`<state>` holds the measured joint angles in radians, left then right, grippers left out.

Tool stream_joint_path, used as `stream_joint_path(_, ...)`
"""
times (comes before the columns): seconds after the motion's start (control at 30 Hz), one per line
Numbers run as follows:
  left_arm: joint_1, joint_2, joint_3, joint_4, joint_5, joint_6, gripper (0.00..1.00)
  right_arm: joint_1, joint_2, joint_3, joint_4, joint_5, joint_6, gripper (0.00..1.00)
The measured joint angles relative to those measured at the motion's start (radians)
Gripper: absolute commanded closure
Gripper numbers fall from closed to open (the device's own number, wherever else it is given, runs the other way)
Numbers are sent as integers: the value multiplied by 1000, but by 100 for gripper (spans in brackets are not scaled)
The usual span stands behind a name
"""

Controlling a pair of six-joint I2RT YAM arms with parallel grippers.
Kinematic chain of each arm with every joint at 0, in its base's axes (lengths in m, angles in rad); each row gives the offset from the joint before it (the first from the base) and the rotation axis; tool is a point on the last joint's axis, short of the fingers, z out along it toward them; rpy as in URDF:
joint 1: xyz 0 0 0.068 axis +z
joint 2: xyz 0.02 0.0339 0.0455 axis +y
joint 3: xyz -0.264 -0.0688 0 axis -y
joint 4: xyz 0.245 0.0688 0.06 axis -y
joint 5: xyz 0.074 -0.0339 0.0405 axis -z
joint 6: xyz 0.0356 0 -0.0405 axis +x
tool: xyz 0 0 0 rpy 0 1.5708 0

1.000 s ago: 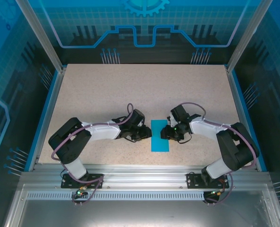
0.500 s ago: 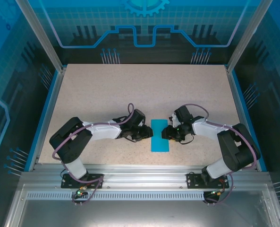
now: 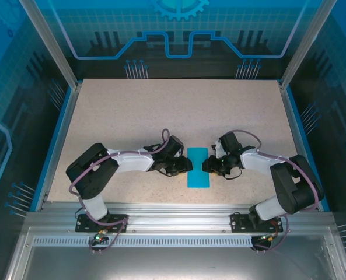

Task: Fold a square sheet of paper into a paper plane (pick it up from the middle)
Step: Fold the triangle at the bottom-center of the table.

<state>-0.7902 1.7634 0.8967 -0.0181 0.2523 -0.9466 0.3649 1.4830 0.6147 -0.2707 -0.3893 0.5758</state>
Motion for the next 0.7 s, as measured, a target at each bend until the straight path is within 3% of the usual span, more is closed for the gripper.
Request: stream_joint_path(0.7,-18,42,24,2,11,-74,64,-6,-4,-9,11,-12,0,62)
